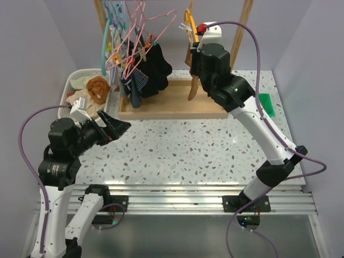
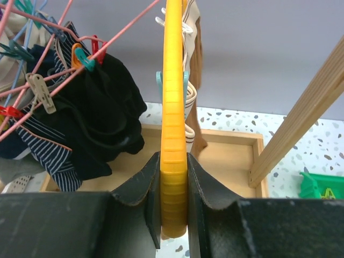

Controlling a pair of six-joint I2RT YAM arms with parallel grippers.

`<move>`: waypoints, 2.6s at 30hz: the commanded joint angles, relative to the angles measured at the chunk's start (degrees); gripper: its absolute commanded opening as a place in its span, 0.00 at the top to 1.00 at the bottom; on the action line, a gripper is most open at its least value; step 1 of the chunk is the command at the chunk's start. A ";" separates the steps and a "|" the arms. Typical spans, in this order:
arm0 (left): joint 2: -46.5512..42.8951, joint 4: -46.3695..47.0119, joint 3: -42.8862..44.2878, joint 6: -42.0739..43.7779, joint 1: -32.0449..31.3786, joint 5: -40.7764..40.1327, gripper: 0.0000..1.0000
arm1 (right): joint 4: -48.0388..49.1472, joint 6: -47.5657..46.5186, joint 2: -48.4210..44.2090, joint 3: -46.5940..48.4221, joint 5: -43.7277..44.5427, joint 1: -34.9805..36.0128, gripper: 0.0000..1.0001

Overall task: Remove the underwear clipped to the hanger
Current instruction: Pick up the hanger from the clothesline, then remove the underwear from the hanger.

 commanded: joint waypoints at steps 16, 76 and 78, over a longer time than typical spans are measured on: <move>3.47 10.14 -0.96 0.40 -0.13 4.62 0.00 | 19.03 -3.40 -13.44 -7.72 -4.34 -0.52 1.00; 35.90 37.65 -18.01 -28.95 -27.72 7.88 0.00 | -13.67 19.10 -58.97 -60.44 -34.15 -0.43 1.00; 38.54 38.70 -16.96 -30.70 -27.72 7.78 0.00 | -14.46 18.13 -59.23 -60.52 -33.53 -0.43 1.00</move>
